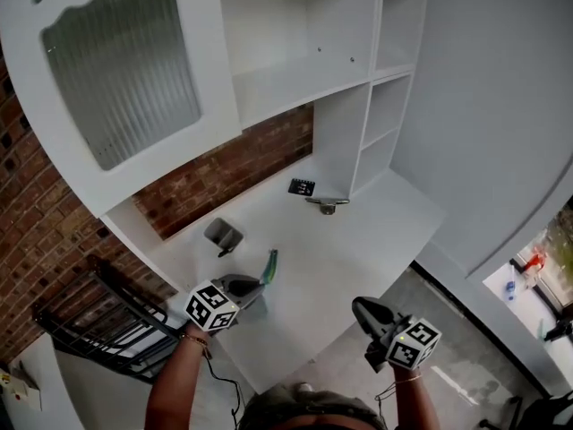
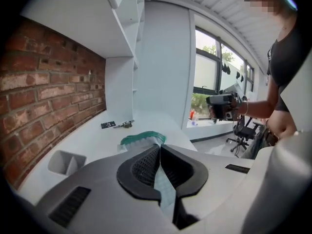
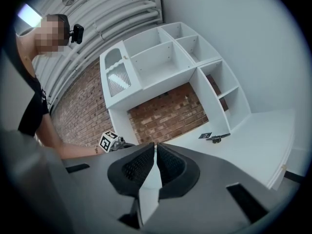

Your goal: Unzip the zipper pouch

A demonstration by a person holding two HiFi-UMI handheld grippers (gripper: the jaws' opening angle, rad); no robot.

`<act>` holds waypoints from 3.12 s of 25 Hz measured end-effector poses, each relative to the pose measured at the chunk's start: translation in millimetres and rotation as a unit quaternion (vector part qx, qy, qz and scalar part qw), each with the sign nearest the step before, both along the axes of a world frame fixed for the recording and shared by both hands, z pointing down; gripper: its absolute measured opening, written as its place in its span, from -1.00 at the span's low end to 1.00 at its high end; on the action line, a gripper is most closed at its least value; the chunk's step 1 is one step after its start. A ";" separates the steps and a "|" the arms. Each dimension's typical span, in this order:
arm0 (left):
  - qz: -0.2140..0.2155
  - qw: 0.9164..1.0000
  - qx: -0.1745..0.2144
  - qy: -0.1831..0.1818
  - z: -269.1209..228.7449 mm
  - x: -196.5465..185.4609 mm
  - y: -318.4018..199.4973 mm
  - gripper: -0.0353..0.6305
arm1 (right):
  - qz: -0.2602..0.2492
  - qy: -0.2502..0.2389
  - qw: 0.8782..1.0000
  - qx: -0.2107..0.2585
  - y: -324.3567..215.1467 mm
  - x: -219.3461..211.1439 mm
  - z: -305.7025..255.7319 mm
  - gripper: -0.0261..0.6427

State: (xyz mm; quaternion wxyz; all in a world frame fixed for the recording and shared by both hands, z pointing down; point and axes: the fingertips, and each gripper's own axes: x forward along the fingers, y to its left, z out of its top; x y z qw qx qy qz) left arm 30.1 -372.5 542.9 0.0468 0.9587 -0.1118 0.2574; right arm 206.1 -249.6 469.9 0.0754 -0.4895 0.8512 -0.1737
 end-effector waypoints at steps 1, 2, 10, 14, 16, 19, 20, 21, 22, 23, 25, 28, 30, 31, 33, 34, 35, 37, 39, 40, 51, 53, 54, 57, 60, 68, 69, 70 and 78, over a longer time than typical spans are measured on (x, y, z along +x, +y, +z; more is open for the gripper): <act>0.003 1.000 0.007 -0.006 -0.4 1.2 -11.0 -0.87 | 0.001 0.002 1.000 -0.003 -0.6 0.5 1.1 -0.89; 0.005 1.000 0.014 -0.012 -0.7 2.6 -21.8 -0.87 | 0.002 0.001 1.000 -0.005 -1.4 1.4 2.5 -0.90; 0.032 0.999 0.041 -0.009 10.4 31.5 -78.0 -0.87 | 0.000 0.002 1.000 -0.029 -1.0 3.8 18.6 -0.89; 0.055 0.998 -0.001 0.008 26.8 50.7 -58.7 -0.87 | 0.004 0.002 0.999 -0.036 -1.5 8.4 22.5 -0.89; 0.065 0.997 -0.030 0.017 36.0 57.7 -42.5 -0.87 | 0.008 0.003 0.999 -0.038 -1.5 11.2 23.5 -0.89; 0.070 0.996 -0.062 0.018 55.1 58.6 -21.6 -0.87 | 0.010 0.002 0.999 -0.038 -1.7 11.9 24.6 -0.89; 0.067 0.995 -0.068 0.014 62.3 56.5 -17.0 -0.87 | 0.009 0.000 0.999 -0.038 -1.8 11.6 24.7 -0.90; 0.064 0.995 -0.074 0.011 69.1 53.7 -13.2 -0.87 | 0.009 -0.004 0.999 -0.038 -1.9 11.5 24.7 -0.89; 0.060 0.995 -0.082 0.008 75.1 50.8 -9.5 -0.87 | 0.009 -0.007 0.999 -0.038 -1.7 11.8 24.8 -0.90; 0.056 0.994 -0.091 0.006 80.3 48.0 -5.9 -0.87 | 0.009 -0.010 0.999 -0.039 -1.0 12.2 25.2 -0.89; 0.049 0.993 -0.105 0.003 89.0 42.9 1.2 -0.86 | 0.008 -0.010 0.999 -0.043 1.3 12.3 27.0 -0.89; 0.032 0.993 -0.116 0.002 98.7 36.8 9.4 -0.86 | 0.004 -0.005 0.999 -0.050 4.4 10.6 29.8 -0.89; 0.014 0.992 -0.124 0.007 102.9 32.7 14.9 -0.86 | 0.002 -0.008 0.999 -0.049 5.9 8.4 29.7 -0.89; 0.006 0.992 -0.128 0.011 104.2 30.9 17.8 -0.86 | 0.002 -0.010 0.999 -0.046 6.0 7.9 28.9 -0.89; -0.007 0.991 -0.134 0.018 105.3 28.3 23.4 -0.86 | 0.002 -0.013 0.999 -0.040 5.8 8.1 26.6 -0.89; -0.012 0.990 -0.136 0.021 105.2 26.9 25.7 -0.85 | 0.000 -0.012 0.999 -0.038 6.0 8.1 25.7 -0.89; -0.019 0.990 -0.138 0.026 104.5 25.0 27.4 -0.83 | -0.003 -0.012 0.999 -0.037 6.3 7.5 24.5 -0.89; -0.036 0.989 -0.140 0.038 100.9 19.6 29.4 -0.74 | -0.009 -0.012 0.999 -0.033 7.2 4.0 22.1 -0.90; -0.054 0.987 -0.142 0.056 94.8 13.6 32.4 -0.71 | -0.016 -0.012 0.999 -0.031 8.2 -1.2 20.8 -0.89; -0.062 0.986 -0.142 0.064 91.8 10.8 35.1 -0.71 | -0.020 -0.011 0.999 -0.031 8.9 -4.1 21.0 -0.89; -0.149 0.979 -0.090 0.107 58.5 -41.8 78.7 -0.71 | -0.057 0.036 0.997 -0.022 17.4 -41.1 22.4 -0.90; -0.164 0.977 -0.078 0.111 53.3 -52.8 87.4 -0.73 | -0.056 0.052 0.997 -0.028 20.6 -45.4 22.4 -0.90; -0.173 0.976 -0.070 0.111 50.7 -58.4 91.4 -0.75 | -0.053 0.058 0.996 -0.030 21.7 -47.1 22.3 -0.90; -0.200 0.972 -0.044 0.117 40.4 -75.5 102.5 -0.82 | -0.043 0.068 0.996 -0.030 24.2 -52.1 22.1 -0.90; -0.223 0.966 -0.029 0.130 29.1 -90.1 114.6 -0.87 | -0.039 0.071 0.996 -0.028 24.9 -55.5 26.5 -0.90; -0.250 0.958 -0.016 0.138 16.0 -117.5 143.5 -0.88 | -0.030 0.084 0.996 -0.029 28.6 -64.6 32.0 -0.92; -0.254 0.957 -0.016 0.138 15.5 -120.0 146.1 -0.88 | -0.029 0.084 0.996 -0.025 28.5 -64.8 32.4 -0.92; -0.256 0.957 -0.015 0.137 15.0 -122.5 148.1 -0.88 | -0.027 0.087 0.996 -0.022 28.1 -65.4 31.8 -0.92; -0.268 0.953 -0.009 0.142 9.6 -131.1 151.0 -0.88 | -0.023 0.078 0.997 -0.005 25.0 -68.9 24.3 -0.92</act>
